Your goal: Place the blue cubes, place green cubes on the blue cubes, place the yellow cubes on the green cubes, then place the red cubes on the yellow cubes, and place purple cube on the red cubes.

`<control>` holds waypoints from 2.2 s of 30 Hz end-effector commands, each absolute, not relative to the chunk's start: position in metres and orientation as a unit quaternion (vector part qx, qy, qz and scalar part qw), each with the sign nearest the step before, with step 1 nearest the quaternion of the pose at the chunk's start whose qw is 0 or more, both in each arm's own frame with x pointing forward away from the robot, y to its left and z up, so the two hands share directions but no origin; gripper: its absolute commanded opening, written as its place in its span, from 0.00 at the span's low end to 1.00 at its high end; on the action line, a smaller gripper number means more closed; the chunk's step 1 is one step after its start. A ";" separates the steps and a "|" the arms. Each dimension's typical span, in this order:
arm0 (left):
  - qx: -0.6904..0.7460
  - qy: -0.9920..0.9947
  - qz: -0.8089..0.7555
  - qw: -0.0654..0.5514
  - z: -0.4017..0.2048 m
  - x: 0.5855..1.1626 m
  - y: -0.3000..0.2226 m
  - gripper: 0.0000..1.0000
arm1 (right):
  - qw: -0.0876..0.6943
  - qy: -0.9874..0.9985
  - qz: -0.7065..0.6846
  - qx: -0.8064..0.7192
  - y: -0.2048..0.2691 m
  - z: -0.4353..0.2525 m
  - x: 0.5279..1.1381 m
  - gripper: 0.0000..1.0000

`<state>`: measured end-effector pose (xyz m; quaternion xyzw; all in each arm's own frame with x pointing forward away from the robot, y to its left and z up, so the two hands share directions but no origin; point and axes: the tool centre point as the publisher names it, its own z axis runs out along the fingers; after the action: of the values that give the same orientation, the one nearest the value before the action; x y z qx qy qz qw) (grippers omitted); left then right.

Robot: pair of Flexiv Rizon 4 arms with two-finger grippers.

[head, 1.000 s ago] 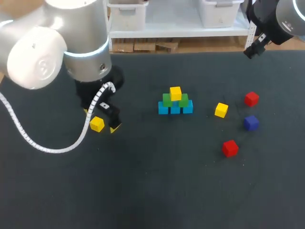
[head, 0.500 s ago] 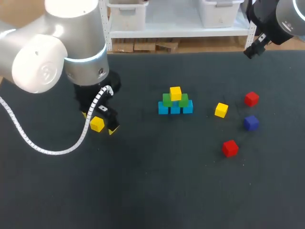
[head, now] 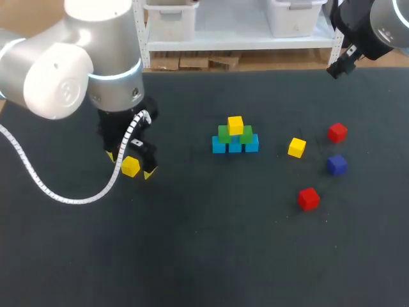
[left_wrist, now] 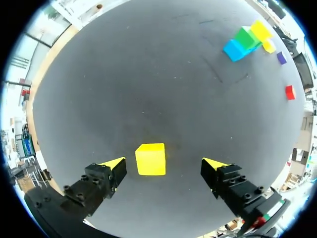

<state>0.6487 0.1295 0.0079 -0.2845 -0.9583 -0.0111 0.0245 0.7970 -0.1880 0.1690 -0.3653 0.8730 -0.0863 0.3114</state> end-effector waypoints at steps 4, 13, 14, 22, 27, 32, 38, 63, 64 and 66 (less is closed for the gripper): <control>-0.289 -0.957 -0.010 0.034 0.003 0.655 0.127 0.86 | 0.314 0.872 -0.088 -0.364 -0.188 0.168 0.796 1.00; -0.288 -0.957 -0.010 0.041 0.005 0.655 0.125 0.33 | 0.314 0.872 -0.088 -0.364 -0.188 0.168 0.796 1.00; -0.288 -0.957 -0.013 0.042 0.005 0.655 0.125 0.29 | 0.314 0.872 -0.088 -0.364 -0.188 0.168 0.796 1.00; -0.295 -0.954 -0.017 0.038 0.010 0.652 0.127 0.00 | 0.314 0.872 -0.088 -0.364 -0.188 0.168 0.796 1.00; -0.414 -0.909 -0.002 0.041 0.022 0.652 0.110 0.00 | 0.314 0.872 -0.088 -0.364 -0.188 0.168 0.796 1.00; -0.516 -0.856 0.004 0.037 0.039 0.652 0.097 0.00 | 0.314 0.872 -0.088 -0.364 -0.188 0.168 0.796 1.00; -0.586 -0.810 -0.012 0.032 0.056 0.660 0.088 0.00 | 0.314 0.872 -0.088 -0.364 -0.188 0.168 0.796 1.00; -0.684 -0.727 -0.049 0.037 0.087 0.723 0.005 0.00 | 0.314 0.872 -0.088 -0.364 -0.188 0.168 0.796 1.00; -0.687 -0.724 -0.052 0.039 0.088 0.725 0.002 0.00 | 0.314 0.872 -0.088 -0.364 -0.188 0.168 0.796 1.00; -0.683 -0.726 -0.062 0.039 0.087 0.730 -0.002 0.00 | 0.314 0.872 -0.088 -0.364 -0.188 0.168 0.796 1.00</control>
<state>0.7185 0.0072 0.0877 -0.6861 -0.7264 -0.0407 0.0008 0.7970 -0.1879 0.1690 -0.3653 0.8730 -0.0863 0.3114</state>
